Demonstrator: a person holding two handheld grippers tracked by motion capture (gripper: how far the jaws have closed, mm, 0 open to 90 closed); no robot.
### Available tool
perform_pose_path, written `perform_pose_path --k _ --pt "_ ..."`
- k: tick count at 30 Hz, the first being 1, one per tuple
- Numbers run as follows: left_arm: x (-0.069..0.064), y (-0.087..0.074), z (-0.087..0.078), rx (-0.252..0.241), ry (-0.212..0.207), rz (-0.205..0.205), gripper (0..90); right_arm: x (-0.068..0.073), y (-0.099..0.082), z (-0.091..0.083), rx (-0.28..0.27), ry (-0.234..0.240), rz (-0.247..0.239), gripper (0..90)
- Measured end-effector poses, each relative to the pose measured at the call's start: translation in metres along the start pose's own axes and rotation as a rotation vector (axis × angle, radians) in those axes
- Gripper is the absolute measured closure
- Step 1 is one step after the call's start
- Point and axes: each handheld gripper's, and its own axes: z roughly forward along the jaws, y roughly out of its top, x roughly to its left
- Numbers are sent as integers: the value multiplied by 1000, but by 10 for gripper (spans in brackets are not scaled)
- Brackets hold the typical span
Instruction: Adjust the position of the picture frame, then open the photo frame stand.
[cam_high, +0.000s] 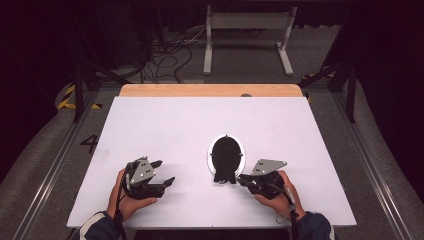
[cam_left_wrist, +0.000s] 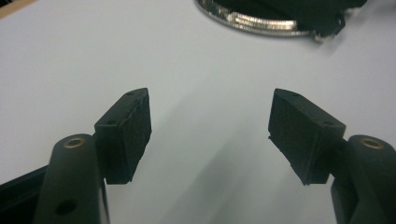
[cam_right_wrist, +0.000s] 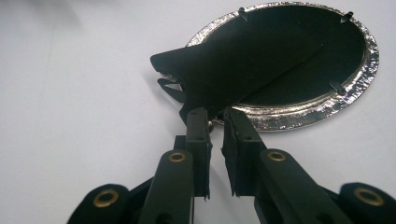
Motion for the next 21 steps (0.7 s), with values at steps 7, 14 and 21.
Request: perform_pose_path --k 7,14,21 --pt "7 -12 -5 25 46 -10 257 2 3 -3 17 17 -21 768" --pt "7 -16 0 53 39 -11 251 3 6 -4 24 13 -30 739" --pt "5 -14 1 54 36 -5 252 0 5 0 33 22 -15 713"
